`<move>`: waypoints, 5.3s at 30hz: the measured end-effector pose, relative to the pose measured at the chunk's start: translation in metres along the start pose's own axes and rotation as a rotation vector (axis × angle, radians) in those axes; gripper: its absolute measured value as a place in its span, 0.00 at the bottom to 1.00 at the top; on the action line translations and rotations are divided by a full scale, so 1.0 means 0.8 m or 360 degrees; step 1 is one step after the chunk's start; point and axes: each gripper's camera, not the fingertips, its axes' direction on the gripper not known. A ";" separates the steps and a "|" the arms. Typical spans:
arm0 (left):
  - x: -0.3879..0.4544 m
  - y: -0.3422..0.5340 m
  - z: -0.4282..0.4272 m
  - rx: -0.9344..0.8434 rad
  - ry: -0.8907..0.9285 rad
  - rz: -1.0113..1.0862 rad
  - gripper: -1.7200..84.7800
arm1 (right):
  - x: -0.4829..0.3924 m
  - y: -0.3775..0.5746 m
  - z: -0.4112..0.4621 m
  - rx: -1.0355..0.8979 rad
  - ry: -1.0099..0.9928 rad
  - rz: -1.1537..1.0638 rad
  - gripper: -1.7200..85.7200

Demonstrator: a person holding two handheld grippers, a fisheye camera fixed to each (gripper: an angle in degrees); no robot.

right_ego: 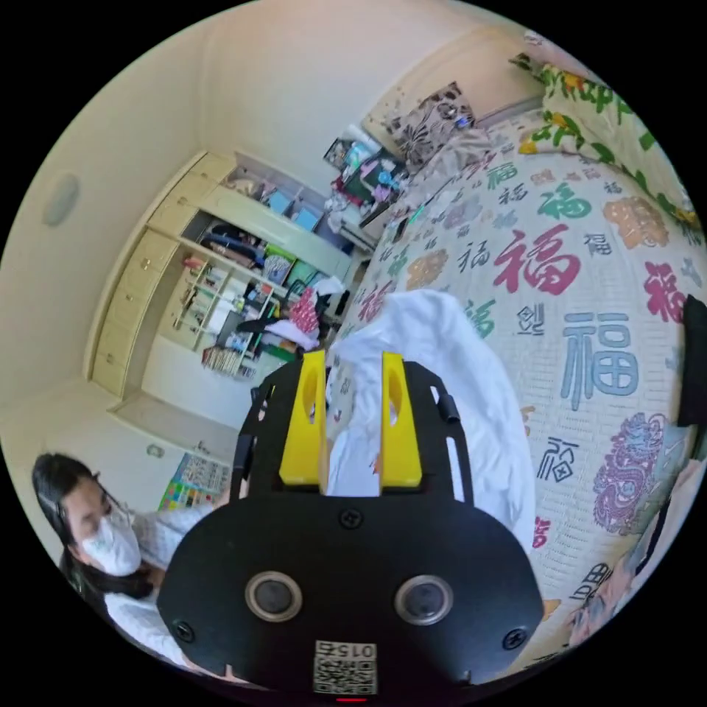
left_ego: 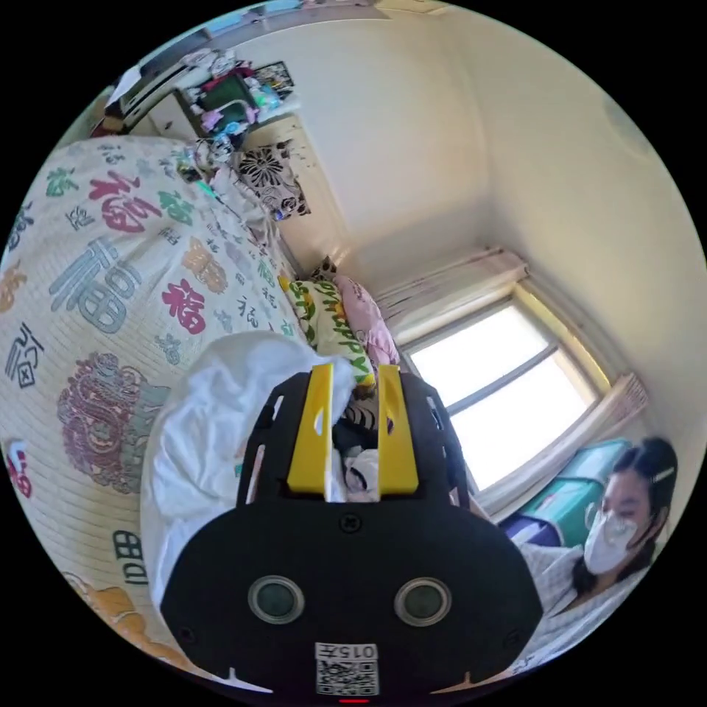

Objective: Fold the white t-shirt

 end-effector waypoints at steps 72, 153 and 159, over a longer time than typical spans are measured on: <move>0.216 0.246 -0.179 -0.0706 -0.0775 0.0086 0.05 | -1.096 -0.029 0.182 -0.0035 0.1746 -0.1274 0.01; 0.157 0.195 -0.186 -0.0599 -0.1383 0.0341 0.08 | -0.014 0.261 0.029 -0.0377 0.1317 0.0078 0.10; 0.155 0.223 -0.197 -0.0773 -0.1407 0.0163 0.12 | 0.018 0.325 0.025 -0.0584 0.1298 0.0236 0.13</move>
